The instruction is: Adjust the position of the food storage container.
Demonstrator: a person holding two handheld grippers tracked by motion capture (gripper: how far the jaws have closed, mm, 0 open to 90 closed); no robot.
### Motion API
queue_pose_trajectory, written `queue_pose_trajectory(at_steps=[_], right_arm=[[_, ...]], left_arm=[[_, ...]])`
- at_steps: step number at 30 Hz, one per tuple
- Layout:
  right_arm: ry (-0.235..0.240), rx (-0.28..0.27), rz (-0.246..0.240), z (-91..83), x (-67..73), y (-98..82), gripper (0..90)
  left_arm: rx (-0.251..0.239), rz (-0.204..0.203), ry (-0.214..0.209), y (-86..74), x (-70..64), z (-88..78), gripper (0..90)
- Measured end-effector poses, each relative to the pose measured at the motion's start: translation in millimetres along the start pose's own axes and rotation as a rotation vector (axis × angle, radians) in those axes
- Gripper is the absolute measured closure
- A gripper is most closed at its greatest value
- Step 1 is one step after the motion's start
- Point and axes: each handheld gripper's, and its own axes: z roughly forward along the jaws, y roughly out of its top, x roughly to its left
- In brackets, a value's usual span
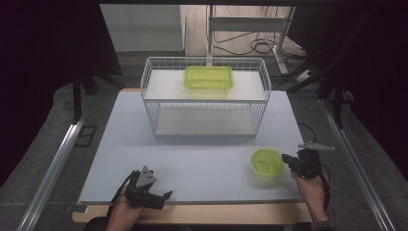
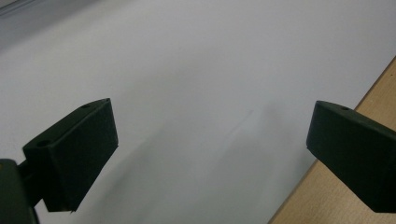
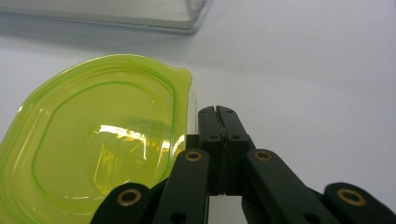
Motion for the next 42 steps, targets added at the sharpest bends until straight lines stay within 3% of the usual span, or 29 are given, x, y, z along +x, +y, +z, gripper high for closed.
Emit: queue_pose_trajectory(at_steps=[2, 7, 13, 17, 28, 42], right_arm=[[0.032, 0.009, -0.014, 3.1, 11.0, 0.3, 89.2], [0.067, 0.016, -0.032, 7.3, 23.1, 1.2, 89.0], [0.025, 0.018, -0.055, 2.5, 20.3, -1.2, 88.5], [0.029, 0.057, -0.064, 0.6, 21.5, -10.7, 88.6], [0.131, 0.128, -0.092, 12.7, 42.9, -21.1, 88.5], [0.26, 0.131, -0.118, 35.2, 78.6, -13.8, 88.4]], left_arm=[[0.001, 0.001, 0.0, 0.0, -0.1, 0.1, 1.8], [0.004, 0.003, 0.001, 0.0, -0.4, 0.2, 1.9], [0.003, 0.001, 0.003, -0.2, -0.1, -0.1, 1.9], [0.004, 0.003, 0.004, -0.2, -0.2, -0.2, 1.9], [0.009, 0.006, 0.002, -0.1, -0.5, 0.5, 2.0], [0.014, 0.007, 0.006, 0.0, -0.9, 1.8, 2.0]])
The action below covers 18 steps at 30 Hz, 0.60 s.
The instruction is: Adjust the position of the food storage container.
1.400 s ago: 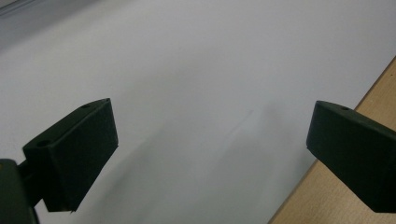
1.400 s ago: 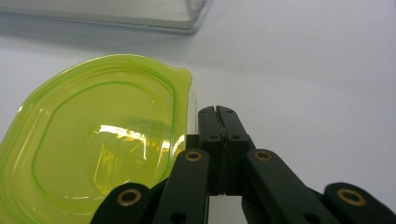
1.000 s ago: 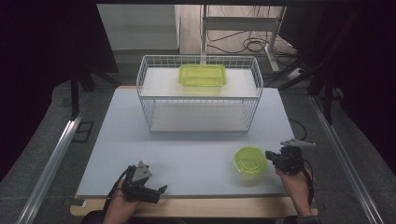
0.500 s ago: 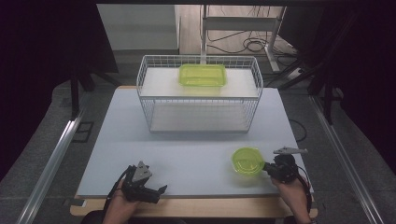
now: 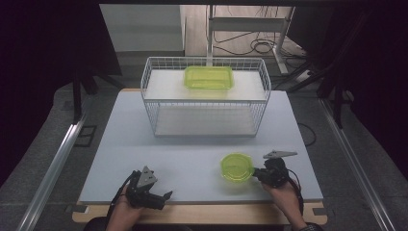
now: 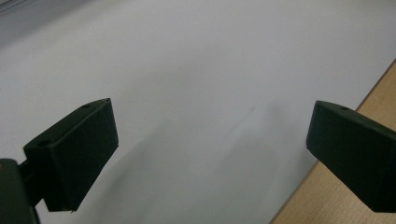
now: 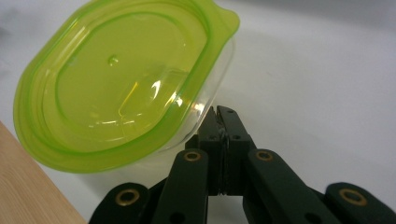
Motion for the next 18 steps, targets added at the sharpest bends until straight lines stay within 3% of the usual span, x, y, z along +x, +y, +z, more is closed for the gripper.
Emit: queue_pose_trajectory(at_steps=[11, 18], right_arm=[[0.085, 0.022, -0.029, 31.9, 15.9, 17.6, 88.3], [0.104, 0.03, -0.053, 41.2, 27.1, 23.0, 88.3]], left_arm=[[0.005, 0.003, 0.001, 0.0, 0.1, 0.2, 2.0], [0.005, 0.003, 0.0, -0.1, 0.4, -0.3, 2.1]])
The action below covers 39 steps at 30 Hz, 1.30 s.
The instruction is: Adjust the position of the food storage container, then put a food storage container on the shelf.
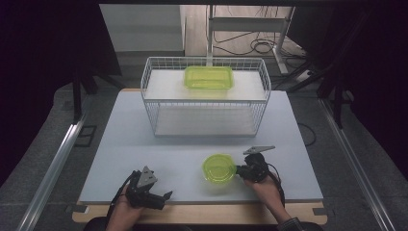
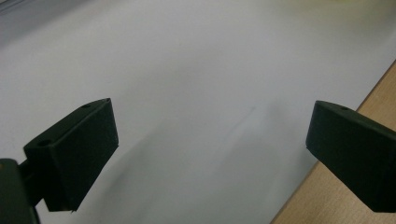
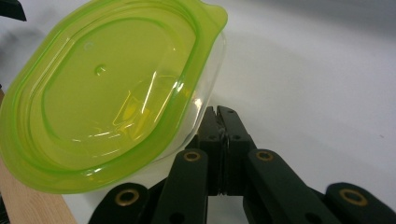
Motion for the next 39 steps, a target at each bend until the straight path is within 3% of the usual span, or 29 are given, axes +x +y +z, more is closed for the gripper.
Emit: queue_pose_trajectory(at_steps=[6, 7, 15, 21, 29, 33, 39], right_arm=[[-0.059, -0.011, -0.044, -7.7, -0.4, -0.5, 83.9], [-0.088, -0.02, -0.071, -13.4, -1.6, -2.1, 80.3], [-0.142, -0.07, -0.11, -37.0, -4.4, -10.0, 63.8], [-0.144, -0.08, -0.11, -44.8, -6.3, -16.2, 43.3], [-0.148, -0.088, -0.148, -42.7, -5.8, -23.6, 14.5], [-0.142, -0.061, -0.145, -37.9, -8.4, -27.6, 9.7], [-0.134, -0.091, -0.127, -37.3, -8.5, -25.0, 8.4]], left_arm=[[0.0, -0.006, -0.004, 0.2, 0.2, -1.3, 2.4], [0.001, -0.009, -0.006, 0.3, 0.1, -1.6, 2.6], [0.003, -0.025, -0.011, 0.7, 0.1, -2.1, 3.4], [-0.001, -0.007, 0.002, 0.1, -0.4, -2.2, 3.1], [-0.004, 0.011, 0.007, -0.3, -1.1, -1.8, 2.5], [-0.003, 0.014, 0.008, -0.2, -1.7, -1.5, 2.4], [0.0, 0.011, 0.008, -0.5, -0.9, -0.9, 2.4]])
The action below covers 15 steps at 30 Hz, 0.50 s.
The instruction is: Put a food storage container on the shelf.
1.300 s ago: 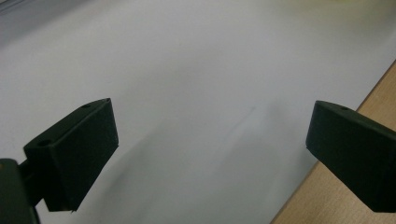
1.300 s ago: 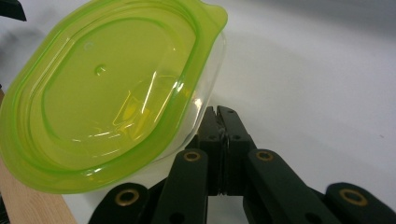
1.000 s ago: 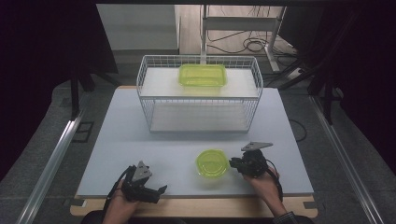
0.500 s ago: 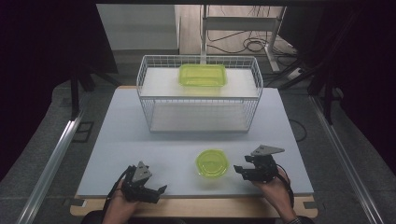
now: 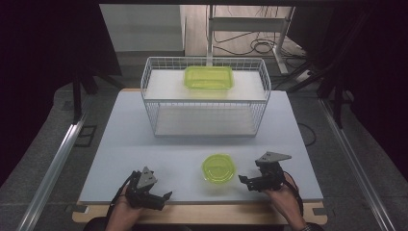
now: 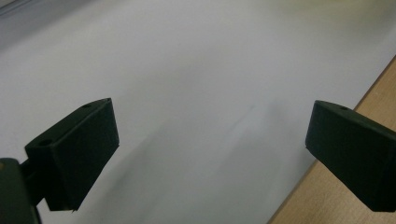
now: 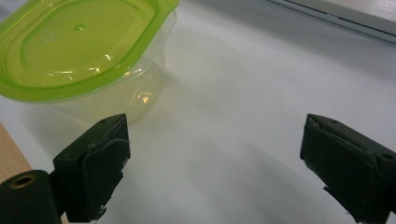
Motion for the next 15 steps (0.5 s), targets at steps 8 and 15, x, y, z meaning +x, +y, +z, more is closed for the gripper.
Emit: queue_pose_trajectory(at_steps=[8, 15], right_arm=[[0.002, -0.021, 0.022, -4.1, 0.1, 3.3, 8.9], [0.028, -0.05, 0.059, -10.1, 1.7, 10.9, 5.4]], left_arm=[[0.004, -0.01, -0.002, 0.0, 0.2, 0.7, 2.2], [0.006, 0.011, -0.006, 0.6, -1.6, 1.7, 2.2]])
